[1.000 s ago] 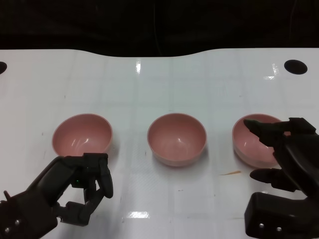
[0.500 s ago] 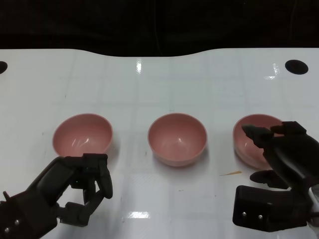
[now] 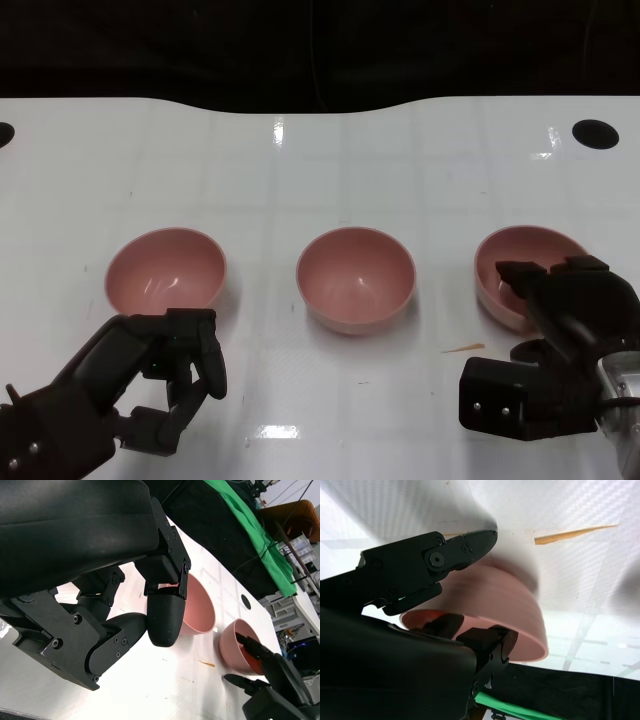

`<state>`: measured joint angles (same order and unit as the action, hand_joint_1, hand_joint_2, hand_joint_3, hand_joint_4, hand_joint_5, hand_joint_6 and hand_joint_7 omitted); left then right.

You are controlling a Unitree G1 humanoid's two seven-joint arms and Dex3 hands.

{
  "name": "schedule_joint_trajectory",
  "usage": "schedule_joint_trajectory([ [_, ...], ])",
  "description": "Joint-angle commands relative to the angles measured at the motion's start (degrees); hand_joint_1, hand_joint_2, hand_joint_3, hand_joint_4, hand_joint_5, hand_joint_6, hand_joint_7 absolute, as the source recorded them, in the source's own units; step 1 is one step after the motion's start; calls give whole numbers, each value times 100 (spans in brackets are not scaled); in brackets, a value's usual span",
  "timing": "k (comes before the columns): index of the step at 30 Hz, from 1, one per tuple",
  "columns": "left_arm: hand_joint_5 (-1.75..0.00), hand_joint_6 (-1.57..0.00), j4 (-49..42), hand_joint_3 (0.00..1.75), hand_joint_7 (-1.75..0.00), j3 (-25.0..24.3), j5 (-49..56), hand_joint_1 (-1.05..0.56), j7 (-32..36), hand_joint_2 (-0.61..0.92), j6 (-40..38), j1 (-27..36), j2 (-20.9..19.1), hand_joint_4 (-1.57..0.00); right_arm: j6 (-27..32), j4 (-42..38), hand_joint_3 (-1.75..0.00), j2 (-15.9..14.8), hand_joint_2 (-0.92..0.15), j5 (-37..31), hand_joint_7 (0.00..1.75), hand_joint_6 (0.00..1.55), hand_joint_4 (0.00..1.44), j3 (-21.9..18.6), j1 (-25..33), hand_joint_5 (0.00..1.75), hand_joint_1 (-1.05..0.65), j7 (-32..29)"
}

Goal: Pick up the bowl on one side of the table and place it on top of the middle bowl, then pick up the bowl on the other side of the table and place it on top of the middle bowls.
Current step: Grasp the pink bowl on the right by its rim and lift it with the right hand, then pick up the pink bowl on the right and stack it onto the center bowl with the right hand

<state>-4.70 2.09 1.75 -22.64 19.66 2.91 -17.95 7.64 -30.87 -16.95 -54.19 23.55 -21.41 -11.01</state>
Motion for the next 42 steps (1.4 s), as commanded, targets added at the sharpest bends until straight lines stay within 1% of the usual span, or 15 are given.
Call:
schedule_joint_trajectory([
  [1,-175,-79,64,136,-154,-19,10,-13,25,41,-29,14,-66,-87,-121,-309,-1,-38,-92,80,6,58,73,81,-150,46,-47,-345],
  [3,-175,-79,74,136,-154,-18,6,-12,31,41,-31,13,-57,-87,-302,-482,0,-42,-92,167,5,69,78,95,-204,68,-38,-554],
  [5,-175,-79,67,136,-154,-18,-3,-12,26,41,1,7,-54,-87,-428,-631,-1,-51,-92,229,4,82,70,133,-261,109,-31,-694],
  [6,-175,-79,70,136,-154,-16,10,-12,35,41,1,4,-54,-88,-511,-697,-2,-64,-92,257,4,84,68,151,-286,118,-30,-763],
  [10,-175,-80,51,132,-154,-9,35,-13,57,43,-19,2,-41,-89,-907,-953,-1,-123,-91,333,11,107,76,199,-351,129,-24,-1215],
  [14,-175,-80,76,129,-154,-1,51,-13,68,44,-85,7,-35,-88,-1163,-1157,-2,-166,-91,273,21,129,87,237,-436,169,-19,-1772],
  [16,-175,-80,80,129,-154,3,69,-13,77,45,-98,2,-35,-87,-1301,-1257,-5,-157,-91,292,87,104,93,216,-474,173,-18,-2102],
  [17,-175,-79,70,129,-154,5,77,-12,81,44,-81,-4,-34,-87,-1371,-1305,-11,-143,-90,331,138,85,94,192,-491,174,-16,-2235],
  [19,-175,-79,33,130,-154,8,71,-12,76,44,-38,-23,-25,-87,-1420,-1373,-31,-141,-83,345,165,75,94,182,-544,174,-16,-2431],
  [20,-175,-80,27,130,-154,9,67,-12,77,44,-47,-30,-19,-87,-1469,-1384,-67,-158,-68,353,170,70,93,181,-573,175,-17,-2488],
  [21,-175,-80,22,130,-154,12,67,-12,80,44,-51,-35,-12,-87,-1553,-1396,-84,-176,-61,377,173,68,93,173,-599,175,-17,-2560],
  [23,-175,-80,-4,131,-154,14,75,-12,85,44,-13,-46,-7,-87,-1667,-1355,-97,-208,-56,423,174,69,94,157,-630,175,-18,-2621],
  [30,-175,-81,-58,134,-153,20,94,-11,85,42,50,-85,3,-88,-1643,-776,-90,-336,-59,419,175,69,95,145,-597,175,-23,-2360],
  [36,-174,-82,-59,132,-152,30,119,-11,100,42,48,-84,18,-88,-1768,-205,-99,-443,-50,506,175,71,95,75,-494,175,-21,-2112],
  [42,-175,-81,1,134,-154,38,159,-10,104,42,0,-77,29,-87,-1946,1024,-111,-381,-44,906,168,74,94,38,-578,175,-23,-905],
])
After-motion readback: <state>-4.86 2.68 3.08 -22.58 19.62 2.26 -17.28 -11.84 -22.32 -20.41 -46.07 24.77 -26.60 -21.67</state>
